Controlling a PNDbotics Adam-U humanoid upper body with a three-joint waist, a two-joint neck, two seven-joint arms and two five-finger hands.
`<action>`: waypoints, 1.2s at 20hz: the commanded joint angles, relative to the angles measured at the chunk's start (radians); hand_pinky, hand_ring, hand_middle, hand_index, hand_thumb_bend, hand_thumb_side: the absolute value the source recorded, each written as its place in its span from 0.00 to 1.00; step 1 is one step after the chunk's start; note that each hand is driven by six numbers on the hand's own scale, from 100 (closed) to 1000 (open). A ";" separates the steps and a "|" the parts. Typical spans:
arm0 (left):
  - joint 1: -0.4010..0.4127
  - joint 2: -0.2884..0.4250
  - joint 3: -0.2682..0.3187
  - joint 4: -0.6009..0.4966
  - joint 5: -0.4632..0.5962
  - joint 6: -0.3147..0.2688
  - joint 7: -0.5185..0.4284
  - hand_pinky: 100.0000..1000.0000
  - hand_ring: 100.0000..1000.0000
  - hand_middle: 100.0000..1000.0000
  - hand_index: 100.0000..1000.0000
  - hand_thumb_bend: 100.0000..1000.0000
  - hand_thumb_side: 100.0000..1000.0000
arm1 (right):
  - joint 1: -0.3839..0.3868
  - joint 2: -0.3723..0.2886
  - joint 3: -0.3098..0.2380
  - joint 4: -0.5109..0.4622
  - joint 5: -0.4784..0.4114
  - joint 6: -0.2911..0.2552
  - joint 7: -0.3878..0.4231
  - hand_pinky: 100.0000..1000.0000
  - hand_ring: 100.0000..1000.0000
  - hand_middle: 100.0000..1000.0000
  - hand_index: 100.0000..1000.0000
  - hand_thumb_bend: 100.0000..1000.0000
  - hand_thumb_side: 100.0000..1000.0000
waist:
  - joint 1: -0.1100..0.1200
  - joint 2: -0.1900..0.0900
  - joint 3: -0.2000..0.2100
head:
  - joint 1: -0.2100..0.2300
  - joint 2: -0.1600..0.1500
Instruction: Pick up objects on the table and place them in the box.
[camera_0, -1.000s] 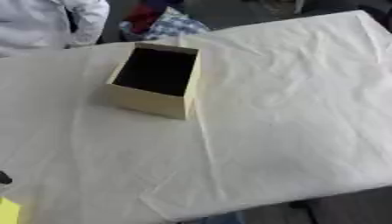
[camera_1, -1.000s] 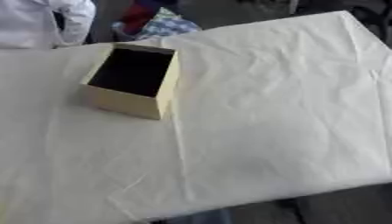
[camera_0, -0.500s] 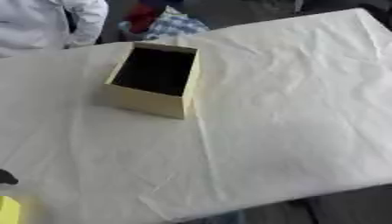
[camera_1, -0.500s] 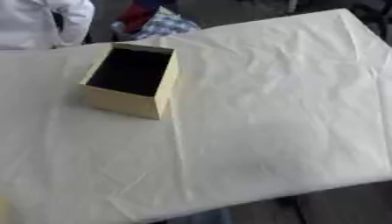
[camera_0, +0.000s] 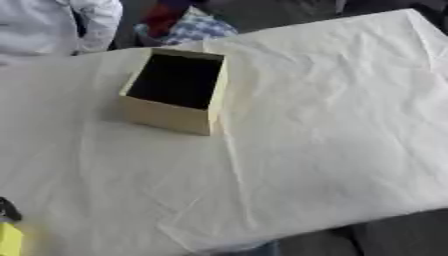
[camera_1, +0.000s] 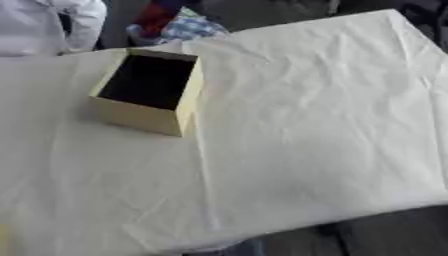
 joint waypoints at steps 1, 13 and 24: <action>0.007 0.040 0.035 -0.016 -0.007 0.008 0.021 0.56 0.59 0.50 0.59 0.21 0.15 | -0.004 -0.014 -0.012 -0.015 0.001 0.008 -0.003 0.55 0.62 0.49 0.67 0.00 0.88 | -0.001 -0.008 0.003 | -0.004 0.006; -0.089 0.079 0.113 -0.120 0.148 -0.007 0.040 0.44 0.51 0.44 0.51 0.00 0.12 | -0.001 -0.025 -0.011 -0.015 0.001 0.008 -0.004 0.55 0.62 0.49 0.67 0.00 0.88 | -0.003 -0.013 0.010 | -0.012 0.006; -0.553 0.033 0.079 -0.109 0.386 -0.031 -0.066 0.44 0.52 0.44 0.53 0.00 0.30 | -0.008 -0.033 0.005 -0.015 -0.013 0.006 0.016 0.55 0.62 0.49 0.67 0.00 0.87 | -0.002 -0.015 -0.010 | 0.037 0.006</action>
